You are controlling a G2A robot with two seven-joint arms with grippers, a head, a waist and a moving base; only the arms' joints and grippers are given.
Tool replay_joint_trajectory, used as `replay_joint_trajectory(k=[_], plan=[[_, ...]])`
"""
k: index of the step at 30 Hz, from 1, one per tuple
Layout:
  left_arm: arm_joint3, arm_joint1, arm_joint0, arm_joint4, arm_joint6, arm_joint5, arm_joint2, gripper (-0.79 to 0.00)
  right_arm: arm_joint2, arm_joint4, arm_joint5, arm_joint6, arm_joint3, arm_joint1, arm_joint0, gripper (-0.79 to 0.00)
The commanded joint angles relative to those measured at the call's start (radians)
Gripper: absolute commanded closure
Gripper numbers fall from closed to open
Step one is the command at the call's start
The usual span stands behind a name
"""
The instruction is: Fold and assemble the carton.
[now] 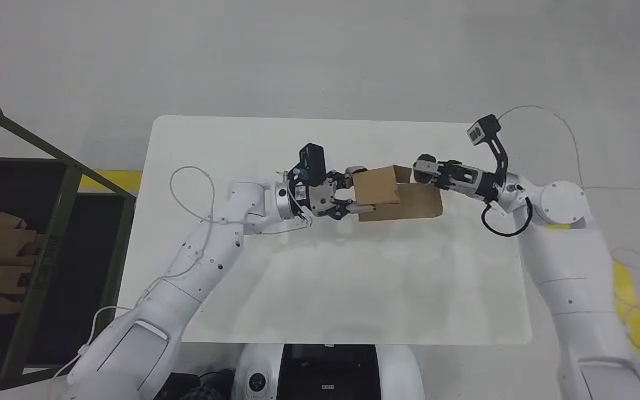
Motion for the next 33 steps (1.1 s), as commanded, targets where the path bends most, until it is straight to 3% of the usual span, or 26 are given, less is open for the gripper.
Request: replay_joint_trajectory(k=[1,11,19,28,33], plan=[[-0.003,0.000,0.000,0.002,-0.001,-0.003,0.001,-0.388,-0.010,-0.016,-0.008,-0.013,0.007,-0.001,0.009,0.000],[-0.001,0.000,-0.006,-0.003,-0.001,-0.007,0.000,-0.385,-0.038,-0.020,-0.014,0.051,-0.025,0.004,-0.005,0.000],[0.009,-0.003,-0.014,-0.010,-0.005,-0.009,0.007,-0.391,-0.066,-0.010,-0.013,0.026,-0.060,0.002,-0.020,0.000],[0.024,-0.004,-0.020,-0.021,0.000,-0.015,0.002,-0.391,0.102,0.032,-0.036,-0.030,-0.055,0.038,-0.063,0.000],[0.023,-0.003,-0.019,-0.021,0.005,-0.016,-0.002,-0.391,0.178,-0.075,0.015,-0.124,-0.021,0.060,-0.099,0.000]])
